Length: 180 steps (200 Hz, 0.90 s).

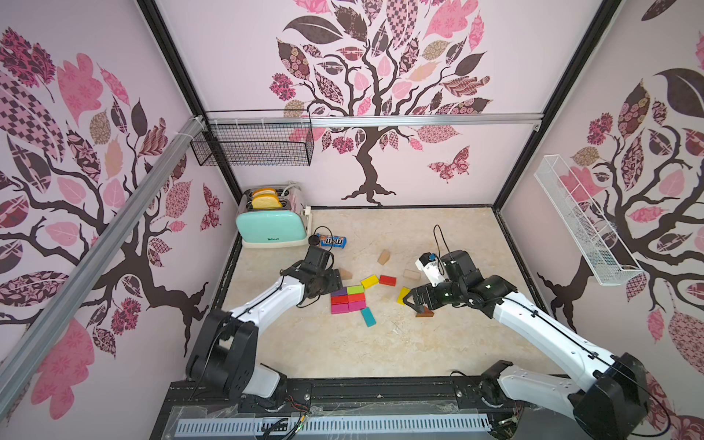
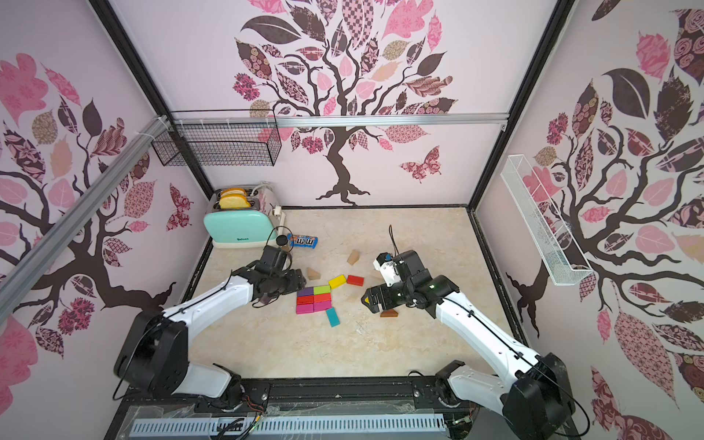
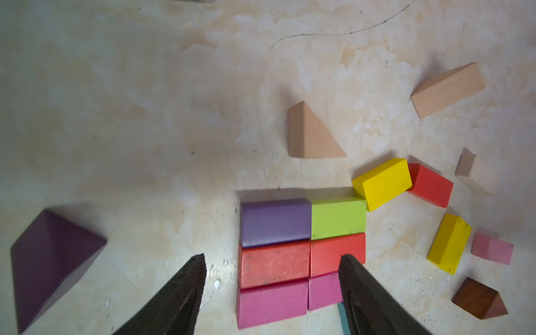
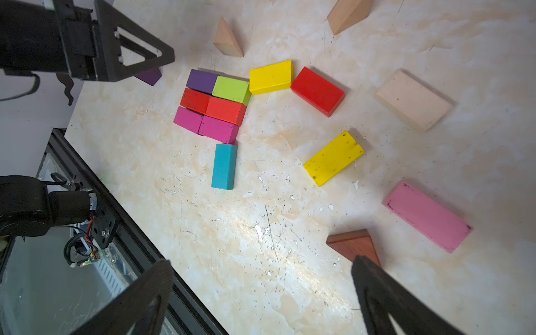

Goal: Assemble a piece of candy with building blocks
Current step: Assemble the building blocks at the center of the board, then assemble the building block at the center of the board.

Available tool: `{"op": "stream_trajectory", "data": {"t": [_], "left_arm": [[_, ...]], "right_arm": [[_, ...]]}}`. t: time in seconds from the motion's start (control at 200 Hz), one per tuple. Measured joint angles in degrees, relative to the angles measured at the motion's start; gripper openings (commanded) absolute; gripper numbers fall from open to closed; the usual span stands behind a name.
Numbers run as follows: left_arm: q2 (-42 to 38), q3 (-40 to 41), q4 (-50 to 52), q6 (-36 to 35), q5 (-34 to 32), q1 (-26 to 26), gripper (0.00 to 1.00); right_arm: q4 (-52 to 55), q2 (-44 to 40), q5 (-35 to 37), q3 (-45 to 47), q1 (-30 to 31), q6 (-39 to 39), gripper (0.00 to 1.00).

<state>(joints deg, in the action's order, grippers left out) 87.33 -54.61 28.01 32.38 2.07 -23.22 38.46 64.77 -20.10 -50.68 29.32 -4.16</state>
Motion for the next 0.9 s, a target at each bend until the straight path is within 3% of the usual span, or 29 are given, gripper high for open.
{"op": "stream_trajectory", "data": {"t": [0.215,0.39,0.9], "left_arm": [[13.94,-13.88,4.02,-6.23,-0.81,-0.85,0.98],[21.11,-24.22,10.88,-12.22,-5.29,-4.09,0.98],[30.71,-35.36,23.85,-26.47,-9.60,-4.94,0.97]], "right_arm": [[0.02,1.11,0.59,-0.35,0.00,1.68,0.99],[-0.39,2.64,0.11,-0.35,-0.11,2.01,0.99],[-2.93,4.50,-4.57,-0.61,-0.37,2.05,0.99]]}}
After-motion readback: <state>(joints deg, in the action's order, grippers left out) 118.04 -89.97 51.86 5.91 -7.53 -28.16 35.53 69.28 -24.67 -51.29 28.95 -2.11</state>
